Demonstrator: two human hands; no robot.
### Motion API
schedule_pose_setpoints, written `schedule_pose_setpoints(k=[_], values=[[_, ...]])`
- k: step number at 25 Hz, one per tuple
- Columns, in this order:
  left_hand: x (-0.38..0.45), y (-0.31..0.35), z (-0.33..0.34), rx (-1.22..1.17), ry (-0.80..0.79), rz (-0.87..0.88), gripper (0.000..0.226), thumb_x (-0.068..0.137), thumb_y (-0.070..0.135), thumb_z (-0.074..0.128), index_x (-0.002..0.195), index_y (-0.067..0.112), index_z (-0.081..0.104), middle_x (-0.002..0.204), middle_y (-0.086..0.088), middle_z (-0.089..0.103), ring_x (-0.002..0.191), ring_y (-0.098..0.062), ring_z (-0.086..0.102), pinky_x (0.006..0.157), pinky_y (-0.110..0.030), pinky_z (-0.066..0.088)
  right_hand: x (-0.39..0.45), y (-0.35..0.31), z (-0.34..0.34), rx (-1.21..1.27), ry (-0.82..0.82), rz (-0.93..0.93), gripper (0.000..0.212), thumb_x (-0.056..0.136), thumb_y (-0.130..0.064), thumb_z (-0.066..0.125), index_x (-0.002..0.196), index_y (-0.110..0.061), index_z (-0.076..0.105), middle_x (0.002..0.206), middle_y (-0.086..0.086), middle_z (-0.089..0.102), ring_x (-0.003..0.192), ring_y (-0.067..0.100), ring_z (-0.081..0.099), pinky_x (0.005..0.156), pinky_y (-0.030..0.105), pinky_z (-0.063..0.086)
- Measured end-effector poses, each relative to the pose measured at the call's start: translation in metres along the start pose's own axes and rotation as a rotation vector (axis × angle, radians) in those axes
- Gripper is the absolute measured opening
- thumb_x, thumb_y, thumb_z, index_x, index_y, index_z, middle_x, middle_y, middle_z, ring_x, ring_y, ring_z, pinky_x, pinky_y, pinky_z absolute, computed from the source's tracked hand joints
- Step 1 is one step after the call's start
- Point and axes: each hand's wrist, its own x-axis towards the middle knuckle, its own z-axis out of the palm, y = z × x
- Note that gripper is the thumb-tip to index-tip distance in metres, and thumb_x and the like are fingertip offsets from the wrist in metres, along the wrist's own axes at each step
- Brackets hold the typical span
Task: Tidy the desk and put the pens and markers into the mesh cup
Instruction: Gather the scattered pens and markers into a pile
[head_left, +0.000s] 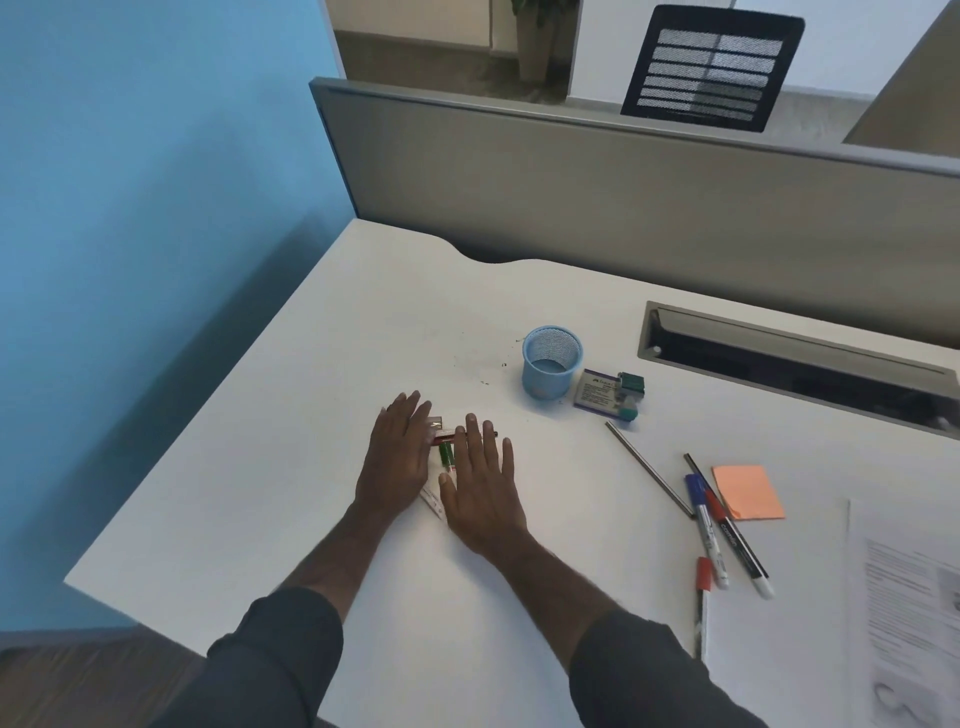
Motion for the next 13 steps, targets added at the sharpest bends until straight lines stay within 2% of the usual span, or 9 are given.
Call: schedule_pose_setpoints(k=[4, 8, 13], values=[[-0.007, 0.037, -0.004, 0.005, 0.024, 0.054, 0.043, 0.102, 0.019, 0.040, 0.140, 0.003, 0.051, 0.152, -0.017, 0.044, 0.144, -0.036, 0.037, 0.117, -0.053, 0.031, -0.019, 0.028, -0.027, -0.031, 0.029, 0.021, 0.065, 0.102, -0.041, 0.020, 0.155, -0.005, 0.016, 0.165, 0.015, 0.000, 0.152, 0.033, -0.002, 0.121, 0.055, 0.007], [-0.014, 0.070, 0.003, 0.028, 0.077, 0.163, 0.042, 0.103, 0.017, 0.048, 0.143, 0.003, 0.048, 0.153, -0.017, 0.043, 0.145, -0.034, 0.036, 0.117, -0.051, 0.033, -0.038, 0.062, -0.046, -0.044, 0.053, 0.108, 0.065, 0.101, -0.042, 0.022, 0.156, -0.007, 0.015, 0.165, 0.013, 0.000, 0.152, 0.030, -0.003, 0.122, 0.054, 0.005], [-0.017, 0.117, 0.013, -0.016, 0.005, 0.161, 0.043, 0.104, 0.018, 0.046, 0.145, 0.007, 0.044, 0.157, -0.013, 0.037, 0.148, -0.031, 0.029, 0.119, -0.052, 0.029, -0.071, 0.098, -0.063, -0.075, 0.075, 0.223, 0.065, 0.101, -0.043, 0.018, 0.155, -0.007, 0.016, 0.165, 0.014, 0.004, 0.152, 0.032, 0.000, 0.122, 0.054, 0.008]])
